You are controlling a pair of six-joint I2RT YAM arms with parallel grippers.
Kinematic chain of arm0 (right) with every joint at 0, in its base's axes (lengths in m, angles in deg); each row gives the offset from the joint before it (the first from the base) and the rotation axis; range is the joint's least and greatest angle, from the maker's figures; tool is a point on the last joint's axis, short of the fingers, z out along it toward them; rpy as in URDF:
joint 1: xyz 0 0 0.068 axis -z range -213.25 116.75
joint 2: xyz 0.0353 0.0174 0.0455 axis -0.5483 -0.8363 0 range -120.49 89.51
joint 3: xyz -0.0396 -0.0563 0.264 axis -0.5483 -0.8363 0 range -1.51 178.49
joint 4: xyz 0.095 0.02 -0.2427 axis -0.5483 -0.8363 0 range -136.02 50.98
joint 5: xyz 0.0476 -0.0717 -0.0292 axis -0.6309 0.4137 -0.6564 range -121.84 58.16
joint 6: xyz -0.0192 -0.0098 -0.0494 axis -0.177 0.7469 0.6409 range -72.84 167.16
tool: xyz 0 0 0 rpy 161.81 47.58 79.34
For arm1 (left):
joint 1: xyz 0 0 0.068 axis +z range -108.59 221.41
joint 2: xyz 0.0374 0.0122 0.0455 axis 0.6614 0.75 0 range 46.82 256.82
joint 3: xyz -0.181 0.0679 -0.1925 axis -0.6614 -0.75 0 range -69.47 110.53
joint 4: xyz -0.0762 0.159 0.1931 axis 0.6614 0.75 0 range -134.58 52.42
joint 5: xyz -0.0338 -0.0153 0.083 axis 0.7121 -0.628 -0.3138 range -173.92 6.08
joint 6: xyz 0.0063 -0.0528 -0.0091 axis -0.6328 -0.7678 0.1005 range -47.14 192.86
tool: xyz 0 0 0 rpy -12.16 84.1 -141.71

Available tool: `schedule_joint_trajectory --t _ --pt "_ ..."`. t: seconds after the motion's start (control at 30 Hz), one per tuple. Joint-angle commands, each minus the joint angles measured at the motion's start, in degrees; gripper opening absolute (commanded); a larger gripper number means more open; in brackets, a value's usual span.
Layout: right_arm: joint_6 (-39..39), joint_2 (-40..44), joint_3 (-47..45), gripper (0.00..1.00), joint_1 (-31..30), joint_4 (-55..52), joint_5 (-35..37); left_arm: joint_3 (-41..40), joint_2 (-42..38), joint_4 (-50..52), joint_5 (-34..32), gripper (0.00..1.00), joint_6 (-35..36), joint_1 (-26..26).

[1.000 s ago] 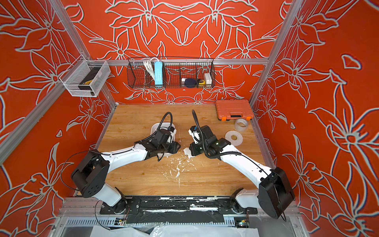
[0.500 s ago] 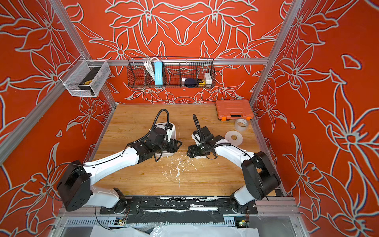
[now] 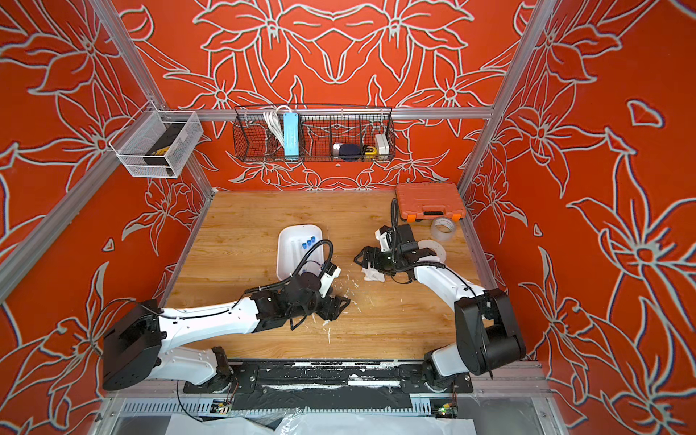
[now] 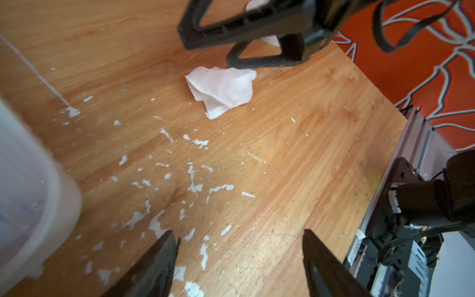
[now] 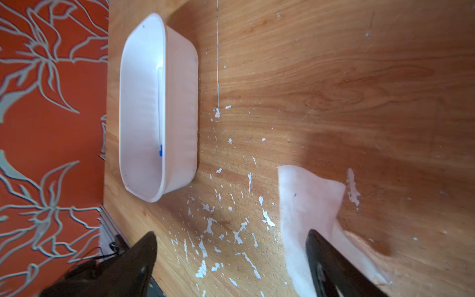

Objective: Wipe the exteriors of test tubes
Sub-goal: Adjust the storage box at the center of the board, then place the cleaning item at the center of the board.

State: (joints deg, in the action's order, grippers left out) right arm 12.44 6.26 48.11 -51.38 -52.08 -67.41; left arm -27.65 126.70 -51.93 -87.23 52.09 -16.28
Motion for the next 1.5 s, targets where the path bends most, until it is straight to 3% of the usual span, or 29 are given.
schedule_joint_trajectory --t 0.0,0.4,0.6,0.97,1.17,1.47 --pt "-5.2 -1.7 -0.1 0.91 0.5 2.4 -5.2 2.7 5.5 -7.2 -5.7 0.75 2.5 -2.6" --pt "-11.4 -1.2 -1.9 0.92 3.1 5.7 -10.4 13.1 22.6 -16.0 -17.7 0.76 6.3 -5.5" --pt "-12.2 0.3 -3.0 0.92 3.2 5.9 -11.9 17.2 29.0 -17.4 -18.4 0.72 7.2 -5.5" --pt "-13.2 4.1 -4.3 0.92 3.9 5.0 -13.3 18.7 31.7 -16.3 -22.8 0.33 6.0 -5.5" --pt "-14.3 5.5 -4.8 0.92 4.3 4.9 -14.8 18.9 31.7 -16.4 -24.0 0.04 5.9 -5.3" --pt "-16.1 10.1 -6.3 0.92 7.1 5.7 -16.0 17.2 29.3 -14.6 -26.9 0.00 4.8 -4.9"
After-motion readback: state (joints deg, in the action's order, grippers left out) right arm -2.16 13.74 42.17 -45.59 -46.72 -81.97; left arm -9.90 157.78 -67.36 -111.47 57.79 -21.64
